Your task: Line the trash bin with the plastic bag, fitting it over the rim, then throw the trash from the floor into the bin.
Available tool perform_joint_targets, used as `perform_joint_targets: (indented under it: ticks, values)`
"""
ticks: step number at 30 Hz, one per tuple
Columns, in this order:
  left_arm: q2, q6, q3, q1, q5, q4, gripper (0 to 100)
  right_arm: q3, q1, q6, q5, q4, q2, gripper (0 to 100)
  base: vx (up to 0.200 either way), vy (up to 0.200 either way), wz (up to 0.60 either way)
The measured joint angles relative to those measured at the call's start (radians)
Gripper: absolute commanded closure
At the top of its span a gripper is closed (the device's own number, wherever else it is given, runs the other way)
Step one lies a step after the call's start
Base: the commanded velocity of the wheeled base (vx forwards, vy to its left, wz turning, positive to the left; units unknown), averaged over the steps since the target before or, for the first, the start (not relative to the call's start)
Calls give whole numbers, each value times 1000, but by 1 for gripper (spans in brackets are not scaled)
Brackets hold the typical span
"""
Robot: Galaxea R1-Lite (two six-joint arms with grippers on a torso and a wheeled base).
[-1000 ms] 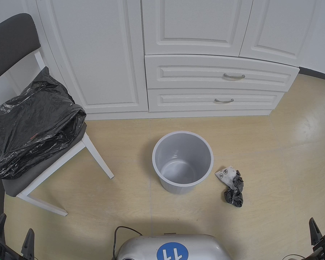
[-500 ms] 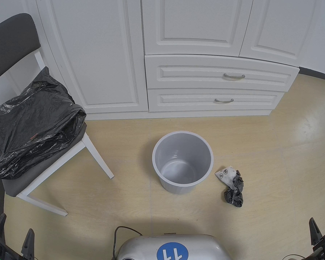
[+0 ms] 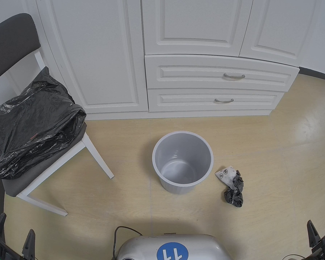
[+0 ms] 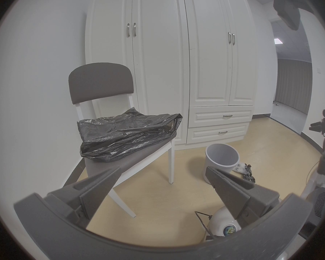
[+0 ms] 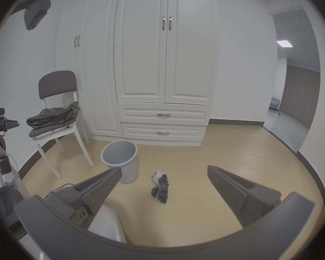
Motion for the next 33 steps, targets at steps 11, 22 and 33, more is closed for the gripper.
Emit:
perform_joint_targets:
  ticks: [11, 22, 33]
  values:
    - [0, -100, 0, 2, 58, -4, 0, 0, 1, 64, -14, -4, 0, 0, 0, 0, 0]
    - [6, -143, -133, -4, 55, -68, 0, -107, 6, 42, 67, -121, 61, 0, 0, 0, 0]
    - [283, -48, -403, -18, 211, 56, 0, -320, 27, 85, 85, -138, 433, 0, 0, 0, 0]
